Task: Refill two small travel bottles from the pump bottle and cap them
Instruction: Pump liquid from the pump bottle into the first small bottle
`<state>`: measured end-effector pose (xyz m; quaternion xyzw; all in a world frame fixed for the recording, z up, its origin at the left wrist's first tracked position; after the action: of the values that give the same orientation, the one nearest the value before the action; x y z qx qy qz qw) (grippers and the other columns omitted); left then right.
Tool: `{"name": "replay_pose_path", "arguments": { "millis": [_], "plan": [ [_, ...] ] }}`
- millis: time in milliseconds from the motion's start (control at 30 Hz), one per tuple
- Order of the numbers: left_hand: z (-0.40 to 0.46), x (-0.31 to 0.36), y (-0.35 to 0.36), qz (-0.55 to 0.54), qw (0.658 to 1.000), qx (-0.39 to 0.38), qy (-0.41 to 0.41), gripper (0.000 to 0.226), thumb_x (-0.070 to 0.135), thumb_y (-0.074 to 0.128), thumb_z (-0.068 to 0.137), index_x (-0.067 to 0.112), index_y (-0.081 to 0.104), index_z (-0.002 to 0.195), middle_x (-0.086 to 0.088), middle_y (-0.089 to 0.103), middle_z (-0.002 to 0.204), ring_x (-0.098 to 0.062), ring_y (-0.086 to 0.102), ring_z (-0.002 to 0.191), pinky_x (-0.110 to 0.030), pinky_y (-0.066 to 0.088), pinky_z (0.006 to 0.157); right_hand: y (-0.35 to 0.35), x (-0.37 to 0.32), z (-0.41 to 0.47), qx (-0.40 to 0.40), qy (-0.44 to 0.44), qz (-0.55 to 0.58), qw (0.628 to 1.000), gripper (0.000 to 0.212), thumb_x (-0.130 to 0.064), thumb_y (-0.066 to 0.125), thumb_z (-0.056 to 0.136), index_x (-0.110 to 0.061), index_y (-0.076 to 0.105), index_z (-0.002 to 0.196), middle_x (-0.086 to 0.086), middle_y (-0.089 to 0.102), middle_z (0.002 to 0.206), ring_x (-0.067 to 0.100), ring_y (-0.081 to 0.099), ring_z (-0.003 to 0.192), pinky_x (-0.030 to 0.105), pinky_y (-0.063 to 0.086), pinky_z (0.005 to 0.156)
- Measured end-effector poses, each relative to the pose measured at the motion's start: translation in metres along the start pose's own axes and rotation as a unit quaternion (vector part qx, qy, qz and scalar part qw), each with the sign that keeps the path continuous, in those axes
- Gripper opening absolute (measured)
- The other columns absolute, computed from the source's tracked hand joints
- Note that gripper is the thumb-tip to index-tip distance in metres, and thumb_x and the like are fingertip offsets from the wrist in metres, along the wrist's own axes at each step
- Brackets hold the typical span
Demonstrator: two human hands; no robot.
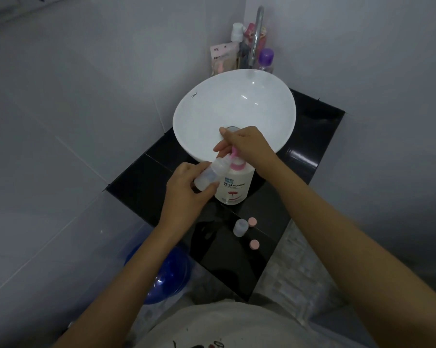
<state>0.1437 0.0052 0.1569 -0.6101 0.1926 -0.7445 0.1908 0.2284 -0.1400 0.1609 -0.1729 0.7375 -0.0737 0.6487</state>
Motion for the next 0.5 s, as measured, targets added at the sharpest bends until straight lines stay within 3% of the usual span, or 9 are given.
{"name": "replay_pose_path", "arguments": {
  "millis": [167, 300, 400, 500],
  "plan": [
    [0.003, -0.004, 0.004, -0.038, 0.999, -0.024, -0.014, 0.042, 0.024, 0.069, 0.081, 0.028, 0.06, 0.122, 0.005, 0.055, 0.093, 0.002, 0.052, 0.085, -0.007, 0.044, 0.073, 0.003, 0.005, 0.003, 0.016, -0.005, 0.031, 0.999, 0.047, -0.028, 0.046, 0.097, -0.005, 0.073, 0.066, -0.003, 0.068, 0.053, 0.005, 0.064, 0.056, 0.018, 0.053, 0.069],
    [0.004, -0.014, 0.011, -0.075, 0.995, -0.052, -0.033, 0.042, 0.022, 0.07, 0.081, 0.024, 0.062, 0.122, 0.0, 0.058, 0.096, -0.005, 0.056, 0.087, -0.016, 0.049, 0.075, 0.004, 0.007, 0.001, 0.012, -0.003, 0.024, 1.0, 0.048, -0.028, 0.042, 0.099, -0.002, 0.073, 0.074, 0.001, 0.071, 0.064, 0.004, 0.064, 0.064, 0.013, 0.05, 0.067],
    [0.003, -0.018, 0.015, -0.094, 0.992, -0.066, -0.048, 0.039, 0.02, 0.071, 0.08, 0.026, 0.063, 0.117, 0.005, 0.057, 0.091, 0.0, 0.055, 0.082, -0.012, 0.046, 0.072, 0.007, 0.015, 0.0, 0.01, 0.019, 0.027, 0.999, 0.049, -0.032, 0.042, 0.098, -0.003, 0.074, 0.077, 0.004, 0.073, 0.072, 0.015, 0.064, 0.081, 0.027, 0.05, 0.068],
    [0.002, -0.023, 0.017, -0.106, 0.99, -0.07, -0.066, 0.036, 0.02, 0.071, 0.08, 0.028, 0.064, 0.114, 0.003, 0.057, 0.089, 0.001, 0.054, 0.078, -0.011, 0.045, 0.07, 0.01, 0.021, -0.001, 0.01, 0.029, 0.022, 0.999, 0.049, -0.032, 0.042, 0.099, -0.001, 0.074, 0.078, 0.005, 0.072, 0.072, 0.02, 0.066, 0.082, 0.031, 0.051, 0.069]
  ]
}}
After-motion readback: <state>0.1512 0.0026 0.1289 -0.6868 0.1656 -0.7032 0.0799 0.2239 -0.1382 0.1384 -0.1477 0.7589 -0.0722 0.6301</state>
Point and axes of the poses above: each hand's wrist, its own z-axis towards the middle knuckle, its own y-axis out of the palm, x = y × z, the point moved 9 cm from there along z, towards the middle knuckle
